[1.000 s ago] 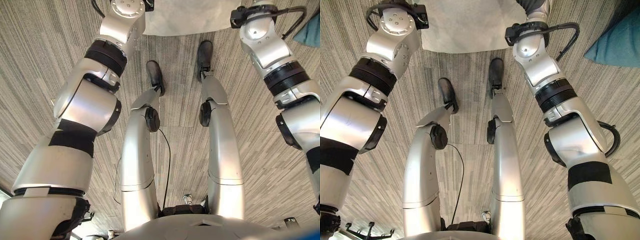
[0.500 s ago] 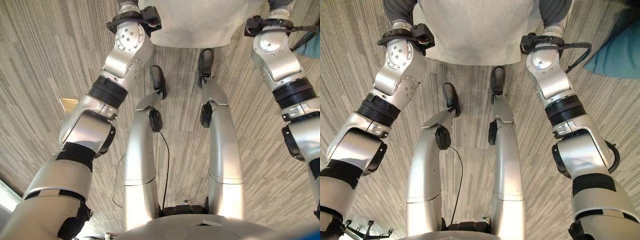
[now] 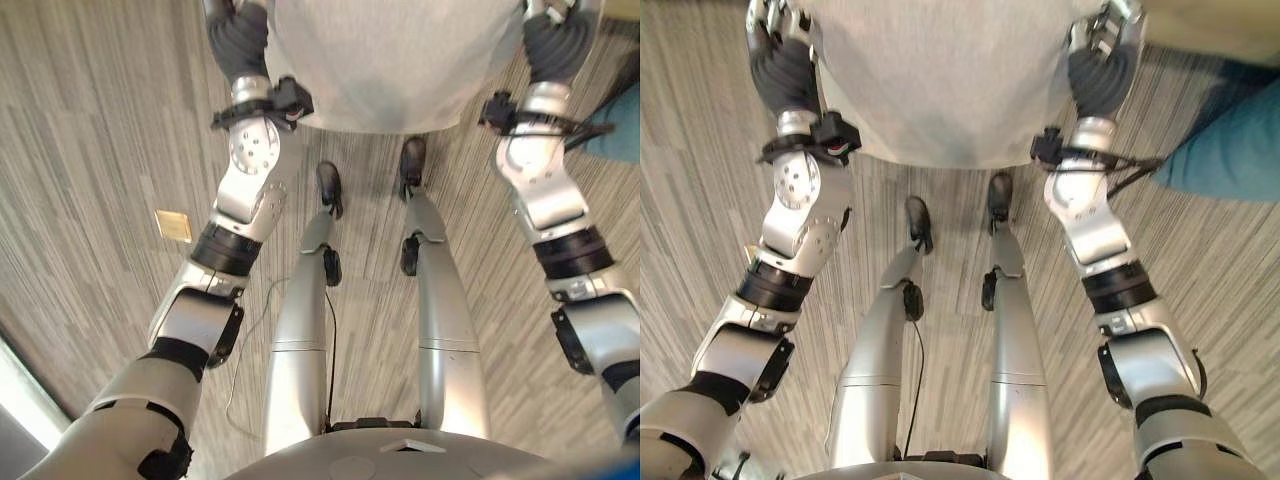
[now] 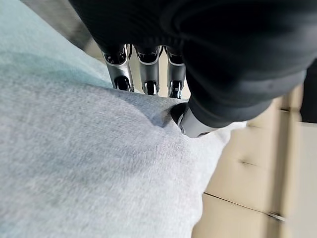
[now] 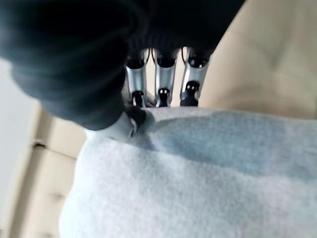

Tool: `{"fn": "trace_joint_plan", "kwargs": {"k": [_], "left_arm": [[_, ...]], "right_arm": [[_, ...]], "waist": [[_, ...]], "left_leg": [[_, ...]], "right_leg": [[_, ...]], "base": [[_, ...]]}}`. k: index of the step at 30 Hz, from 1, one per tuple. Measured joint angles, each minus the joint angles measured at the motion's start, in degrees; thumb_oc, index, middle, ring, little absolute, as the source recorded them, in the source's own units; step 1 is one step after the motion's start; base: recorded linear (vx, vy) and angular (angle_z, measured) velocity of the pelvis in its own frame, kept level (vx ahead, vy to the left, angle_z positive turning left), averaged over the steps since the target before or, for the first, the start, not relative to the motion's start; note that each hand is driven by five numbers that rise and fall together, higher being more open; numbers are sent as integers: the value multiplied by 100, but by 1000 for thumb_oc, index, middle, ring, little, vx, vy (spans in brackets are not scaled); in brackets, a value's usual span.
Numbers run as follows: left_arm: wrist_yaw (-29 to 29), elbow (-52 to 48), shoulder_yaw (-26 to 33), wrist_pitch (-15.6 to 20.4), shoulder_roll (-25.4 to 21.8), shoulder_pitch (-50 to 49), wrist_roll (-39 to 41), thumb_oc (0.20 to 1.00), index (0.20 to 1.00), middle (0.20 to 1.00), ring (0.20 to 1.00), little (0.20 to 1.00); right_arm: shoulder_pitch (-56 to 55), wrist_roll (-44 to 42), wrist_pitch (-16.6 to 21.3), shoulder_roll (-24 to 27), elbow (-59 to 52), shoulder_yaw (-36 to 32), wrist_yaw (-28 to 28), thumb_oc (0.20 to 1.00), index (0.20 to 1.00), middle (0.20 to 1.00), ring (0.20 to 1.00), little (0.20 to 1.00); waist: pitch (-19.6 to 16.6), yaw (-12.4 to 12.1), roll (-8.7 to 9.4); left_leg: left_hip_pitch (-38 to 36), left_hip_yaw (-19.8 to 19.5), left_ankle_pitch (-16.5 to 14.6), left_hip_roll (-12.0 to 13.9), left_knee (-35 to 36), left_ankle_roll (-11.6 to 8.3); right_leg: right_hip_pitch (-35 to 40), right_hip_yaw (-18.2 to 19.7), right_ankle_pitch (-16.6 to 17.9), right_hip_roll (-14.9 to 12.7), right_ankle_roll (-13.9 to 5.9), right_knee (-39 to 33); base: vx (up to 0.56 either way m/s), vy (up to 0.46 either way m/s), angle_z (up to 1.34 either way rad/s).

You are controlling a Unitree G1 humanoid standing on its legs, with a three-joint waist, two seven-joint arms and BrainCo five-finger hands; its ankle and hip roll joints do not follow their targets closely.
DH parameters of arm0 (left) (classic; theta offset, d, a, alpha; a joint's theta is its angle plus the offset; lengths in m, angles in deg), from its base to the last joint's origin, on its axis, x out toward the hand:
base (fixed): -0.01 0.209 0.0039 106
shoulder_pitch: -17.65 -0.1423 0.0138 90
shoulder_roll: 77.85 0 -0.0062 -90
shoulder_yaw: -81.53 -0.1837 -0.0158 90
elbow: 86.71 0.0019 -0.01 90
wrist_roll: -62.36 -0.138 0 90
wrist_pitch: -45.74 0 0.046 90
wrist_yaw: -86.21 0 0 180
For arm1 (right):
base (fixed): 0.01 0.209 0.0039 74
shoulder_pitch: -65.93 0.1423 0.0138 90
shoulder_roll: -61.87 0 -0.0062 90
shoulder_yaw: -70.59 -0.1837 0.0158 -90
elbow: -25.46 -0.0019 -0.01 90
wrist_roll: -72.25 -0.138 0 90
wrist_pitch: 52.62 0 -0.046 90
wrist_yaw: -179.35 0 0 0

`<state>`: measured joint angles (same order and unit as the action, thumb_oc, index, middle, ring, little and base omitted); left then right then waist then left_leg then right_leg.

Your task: Pick up all the scattered cushions and arrange them neatly on the sofa.

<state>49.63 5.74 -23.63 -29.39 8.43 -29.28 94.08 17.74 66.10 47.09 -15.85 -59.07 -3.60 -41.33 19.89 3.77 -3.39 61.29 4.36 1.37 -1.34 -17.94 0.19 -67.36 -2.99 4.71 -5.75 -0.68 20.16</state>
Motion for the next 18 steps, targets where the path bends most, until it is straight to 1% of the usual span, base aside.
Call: {"fn": "trace_joint_plan", "kwargs": {"k": [1,2,3,5,7,8,11,13,14,15,16,17,18], "left_arm": [[1,-259,36,42,2,-208,-119,200,200,200,200,200],[1,-326,45,115,31,-320,-243,200,200,200,200,200],[2,-362,57,131,48,-405,-384,200,200,200,200,200],[10,-395,59,128,18,-495,-435,200,200,200,200,200],[40,-514,56,130,4,-974,-478,200,200,200,200,200],[137,-583,-22,135,62,-1421,-658,200,200,200,200,200],[291,-582,-67,158,59,-1867,-658,200,200,200,200,200],[388,-581,-70,157,59,-2122,-657,200,200,200,200,200],[512,-583,-69,160,0,-2385,-657,200,200,200,200,200],[585,-582,-117,145,-20,-2866,-653,200,200,200,200,200],[737,-582,-163,138,-10,-3164,-652,200,200,200,200,200],[837,-582,-212,106,-33,-3349,-649,200,200,200,200,200],[961,-580,-236,49,-90,-3438,-649,200,200,200,200,200]], "right_arm": [[-230,88,101,-14,-290,-44,4,200,200,200,200,200],[-359,120,205,25,-406,-73,11,200,200,200,200,200],[-453,230,257,-35,-456,-135,26,200,200,200,200,200],[-579,265,263,-58,-538,-185,69,200,200,200,200,200],[-949,309,291,-67,-662,-126,222,200,200,200,200,200],[-1431,314,324,-86,-776,-141,345,200,200,200,200,200],[-1837,314,337,-228,-818,-197,542,200,200,200,200,200],[-2059,312,337,-359,-817,-222,694,200,200,200,200,200],[-2218,311,337,-347,-820,-242,864,200,200,200,200,200],[-2578,309,335,-360,-830,-244,1048,200,200,200,200,200],[-2855,309,335,-403,-833,-304,1154,200,200,200,200,200],[-3112,306,332,-511,-852,-404,1273,200,200,200,200,200],[-3302,305,332,-574,-859,-530,1392,200,200,200,200,200]], "waist": [[-6,-7,0],[-26,34,6],[-45,27,6],[-35,8,11],[-65,36,14],[-74,30,21],[-303,33,109],[-365,29,211],[-393,14,260],[-402,-6,286],[-484,-22,355],[-721,-26,453],[-752,-33,481]], "left_leg": [[-214,-33,68,-5,130,-11],[-381,-42,73,-6,184,-8],[-585,-69,57,-4,207,17],[-1077,-82,99,-35,502,37],[-1779,-118,158,-60,845,84],[-2473,-208,146,-52,1110,84],[-3113,-237,141,-54,1398,90],[-3611,-238,123,-84,1502,109],[-3779,-220,-25,-105,1360,167],[-4149,-210,-294,-134,1102,228],[-4413,-195,-513,-166,924,267],[-4476,-143,-708,-243,722,398],[-4739,-148,-797,-179,729,438]], "right_leg": [[210,-29,18,-1,-57,-69],[377,-46,27,-14,-24,-97],[605,-113,-2,-29,-28,-139],[1040,-137,-2,-46,-27,-279],[1675,-186,-70,-58,-82,-445],[2376,-288,-123,-36,-49,-629],[2969,-312,-166,-18,-58,-826],[3488,-318,-165,-30,-58,-979],[3693,-291,-220,-20,-134,-944],[4161,-235,-362,-35,-205,-906],[4452,-169,-532,-58,-254,-796],[4525,-136,-751,-100,-418,-613],[4582,-130,-756,-123,-481,-202]], "base": [[-2,29,11],[51,61,9],[52,81,8],[35,87,5],[67,126,4],[113,119,6],[114,99,1],[213,190,-3],[334,268,-10],[393,319,-13],[333,268,-12],[359,252,-12],[276,122,-12]]}}
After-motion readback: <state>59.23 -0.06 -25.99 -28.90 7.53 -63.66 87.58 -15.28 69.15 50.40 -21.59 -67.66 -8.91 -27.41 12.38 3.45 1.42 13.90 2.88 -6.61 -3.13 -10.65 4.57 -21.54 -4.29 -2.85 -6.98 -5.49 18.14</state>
